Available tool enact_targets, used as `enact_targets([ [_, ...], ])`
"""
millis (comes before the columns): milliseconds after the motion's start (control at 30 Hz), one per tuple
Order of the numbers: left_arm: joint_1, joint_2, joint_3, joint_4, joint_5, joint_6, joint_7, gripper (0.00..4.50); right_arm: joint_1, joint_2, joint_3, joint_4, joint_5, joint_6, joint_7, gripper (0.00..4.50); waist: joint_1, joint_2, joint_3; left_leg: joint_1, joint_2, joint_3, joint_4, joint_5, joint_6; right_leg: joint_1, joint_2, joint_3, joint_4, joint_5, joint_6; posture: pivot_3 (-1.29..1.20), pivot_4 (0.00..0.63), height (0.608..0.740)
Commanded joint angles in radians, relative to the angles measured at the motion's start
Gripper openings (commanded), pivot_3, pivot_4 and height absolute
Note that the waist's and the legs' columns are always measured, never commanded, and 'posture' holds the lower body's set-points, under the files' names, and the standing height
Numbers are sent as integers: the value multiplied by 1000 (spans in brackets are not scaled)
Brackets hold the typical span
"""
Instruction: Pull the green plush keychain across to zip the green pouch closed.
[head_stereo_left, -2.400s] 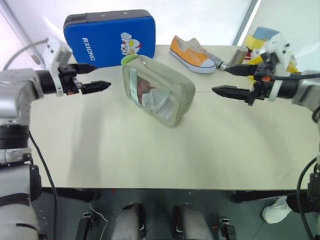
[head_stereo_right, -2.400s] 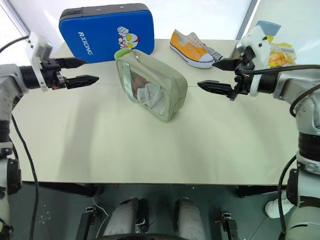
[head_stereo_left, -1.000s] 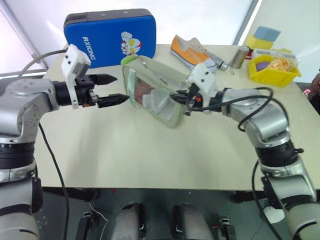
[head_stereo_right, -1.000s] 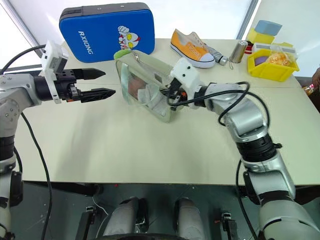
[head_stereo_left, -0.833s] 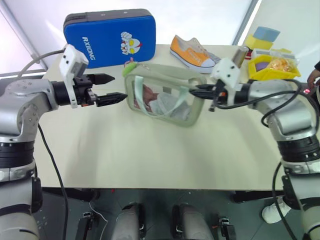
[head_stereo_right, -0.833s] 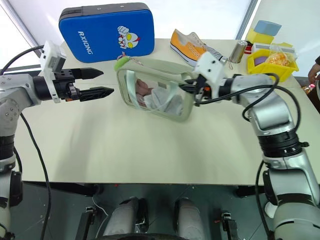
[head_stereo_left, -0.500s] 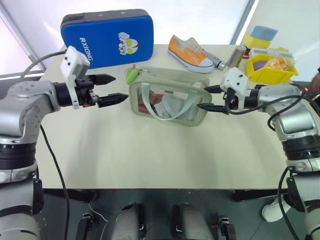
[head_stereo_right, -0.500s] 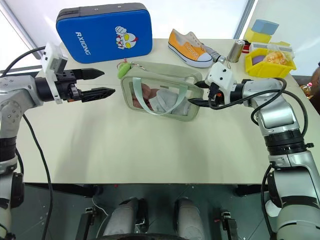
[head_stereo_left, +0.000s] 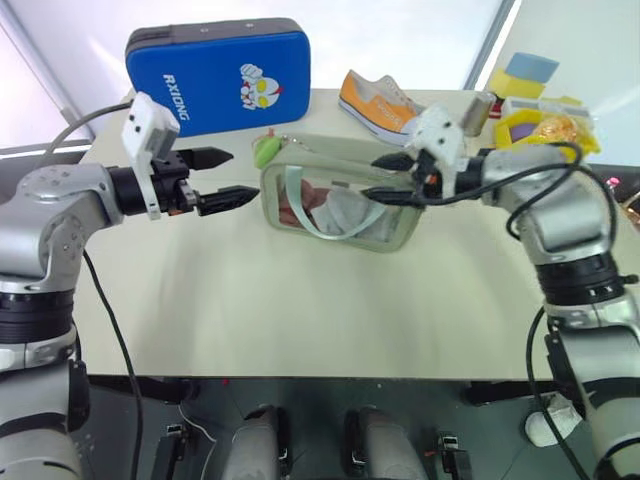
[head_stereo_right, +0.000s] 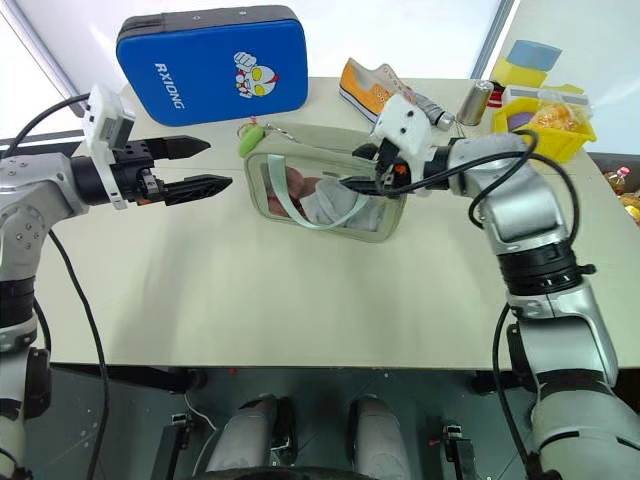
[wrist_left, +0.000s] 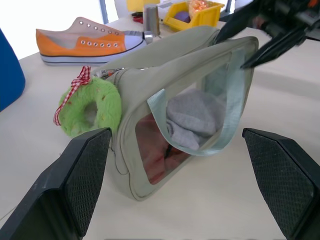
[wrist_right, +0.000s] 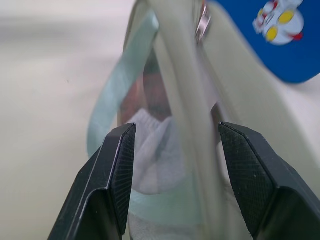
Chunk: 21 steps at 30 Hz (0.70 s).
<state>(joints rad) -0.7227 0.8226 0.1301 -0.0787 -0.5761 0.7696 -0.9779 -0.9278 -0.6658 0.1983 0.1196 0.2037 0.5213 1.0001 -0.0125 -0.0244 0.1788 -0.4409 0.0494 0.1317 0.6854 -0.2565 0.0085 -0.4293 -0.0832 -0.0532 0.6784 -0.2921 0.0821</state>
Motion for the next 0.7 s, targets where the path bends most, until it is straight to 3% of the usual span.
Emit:
enact_targets([
  [33, -26, -1, 9, -18, -3, -17, 7, 4500, -56, 14, 2, 5, -36, -28, -13, 2705, -1, 0, 0, 0, 0, 0, 0, 0, 0, 0, 0, 0, 0, 0, 0, 0, 150, 740],
  [133, -21, -4, 13, -35, -10, -7, 17, 4500, -57, 24, 7, 12, -49, -44, 1, 2705, -2, 0, 0, 0, 0, 0, 0, 0, 0, 0, 0, 0, 1, 0, 0, 0, 150, 740],
  [333, -10, 8, 23, -46, -12, 2, 23, 4500, -60, 38, 3, 22, -52, -83, 19, 26, -7, 0, 0, 1, 0, 0, 0, 0, 0, 0, 0, 0, 1, 0, 0, 0, 150, 740],
  [700, -31, 48, 27, -3, 4, -15, 11, 4500, -155, 54, -2, 218, -88, -361, 133, 26, -6, 1, 0, 1, 0, 0, 0, 0, 0, -1, 0, 0, 2, 0, 0, 0, 150, 740],
])
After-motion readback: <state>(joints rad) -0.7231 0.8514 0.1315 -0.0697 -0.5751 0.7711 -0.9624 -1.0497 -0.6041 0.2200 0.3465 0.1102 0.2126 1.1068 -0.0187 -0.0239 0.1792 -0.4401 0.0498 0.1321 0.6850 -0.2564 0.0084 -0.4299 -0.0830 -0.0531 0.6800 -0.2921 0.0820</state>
